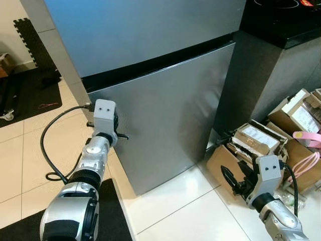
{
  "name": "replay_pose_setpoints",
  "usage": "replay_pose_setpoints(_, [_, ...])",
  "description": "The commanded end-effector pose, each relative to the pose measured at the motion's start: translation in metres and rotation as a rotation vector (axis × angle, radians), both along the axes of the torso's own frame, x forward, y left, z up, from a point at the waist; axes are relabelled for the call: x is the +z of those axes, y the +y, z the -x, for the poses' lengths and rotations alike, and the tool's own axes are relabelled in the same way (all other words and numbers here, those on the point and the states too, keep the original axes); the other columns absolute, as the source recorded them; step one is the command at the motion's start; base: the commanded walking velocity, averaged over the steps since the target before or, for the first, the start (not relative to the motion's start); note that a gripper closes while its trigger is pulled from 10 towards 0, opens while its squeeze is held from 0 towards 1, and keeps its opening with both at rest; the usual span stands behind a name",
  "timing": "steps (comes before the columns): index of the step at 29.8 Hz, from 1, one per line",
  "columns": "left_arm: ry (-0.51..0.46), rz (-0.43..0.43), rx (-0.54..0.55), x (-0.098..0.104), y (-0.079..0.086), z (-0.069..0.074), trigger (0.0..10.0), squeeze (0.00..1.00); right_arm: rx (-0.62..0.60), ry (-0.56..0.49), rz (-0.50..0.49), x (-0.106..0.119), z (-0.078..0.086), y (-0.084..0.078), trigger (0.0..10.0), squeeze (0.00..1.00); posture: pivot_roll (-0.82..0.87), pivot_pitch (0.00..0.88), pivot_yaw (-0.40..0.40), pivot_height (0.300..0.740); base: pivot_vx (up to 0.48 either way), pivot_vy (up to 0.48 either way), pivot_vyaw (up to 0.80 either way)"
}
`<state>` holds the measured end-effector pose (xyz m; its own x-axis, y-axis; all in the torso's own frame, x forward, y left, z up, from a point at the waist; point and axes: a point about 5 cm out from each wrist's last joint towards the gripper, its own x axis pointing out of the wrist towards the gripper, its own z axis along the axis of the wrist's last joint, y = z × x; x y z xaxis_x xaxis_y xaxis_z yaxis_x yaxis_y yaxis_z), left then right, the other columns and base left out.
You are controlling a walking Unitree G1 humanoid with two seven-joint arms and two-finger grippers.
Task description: Restocking fridge
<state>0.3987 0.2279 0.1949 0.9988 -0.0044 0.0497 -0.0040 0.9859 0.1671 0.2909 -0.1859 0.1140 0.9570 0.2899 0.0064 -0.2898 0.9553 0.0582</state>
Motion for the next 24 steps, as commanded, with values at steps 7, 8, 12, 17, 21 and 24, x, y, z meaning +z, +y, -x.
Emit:
replay_pose_setpoints(7, [-0.028, -0.047, 0.190, 0.017, 0.044, 0.006, 10.0, 0.00, -0.002, 0.003, -0.020, -0.001, 0.003, -0.001, 10.0, 0.00, -0.07, 0.241, 0.066, 0.740, 0.000, 0.000, 0.00])
replay_pose_setpoints(8, [-0.030, -0.049, 0.196, 0.018, 0.046, 0.007, 10.0, 0.00, -0.001, 0.003, -0.020, -0.001, 0.003, -0.001, 10.0, 0.00, -0.07, 0.241, 0.066, 0.740, 0.000, 0.000, 0.00])
replay_pose_setpoints(12, [-0.038, -0.047, 0.207, 0.023, 0.049, 0.007, 10.0, 0.00, 0.000, 0.003, -0.019, 0.000, 0.002, -0.002, 10.0, 0.00, -0.07, 0.244, 0.066, 0.740, 0.000, 0.000, 0.00])
replay_pose_setpoints(17, [0.003, 0.000, 0.028, 0.009, 0.024, 0.003, 10.0, 0.00, -0.001, 0.023, -0.014, -0.004, 0.004, -0.002, 10.0, 0.00, -0.07, 0.241, 0.067, 0.740, 0.000, 0.000, 0.00])
replay_pose_setpoints(21, [0.071, 0.019, -0.154, -0.020, -0.007, 0.007, 10.0, 0.00, 0.003, 0.066, 0.009, -0.012, 0.006, -0.002, 10.0, 0.00, -0.07, 0.239, 0.069, 0.740, 0.000, 0.000, 0.00])
replay_pose_setpoints(24, [0.097, 0.036, -0.152, -0.037, -0.016, 0.012, 10.0, 0.00, -0.004, 0.104, 0.032, -0.019, 0.006, -0.002, 10.0, 0.00, -0.06, 0.227, 0.068, 0.740, 0.000, 0.000, 0.00])
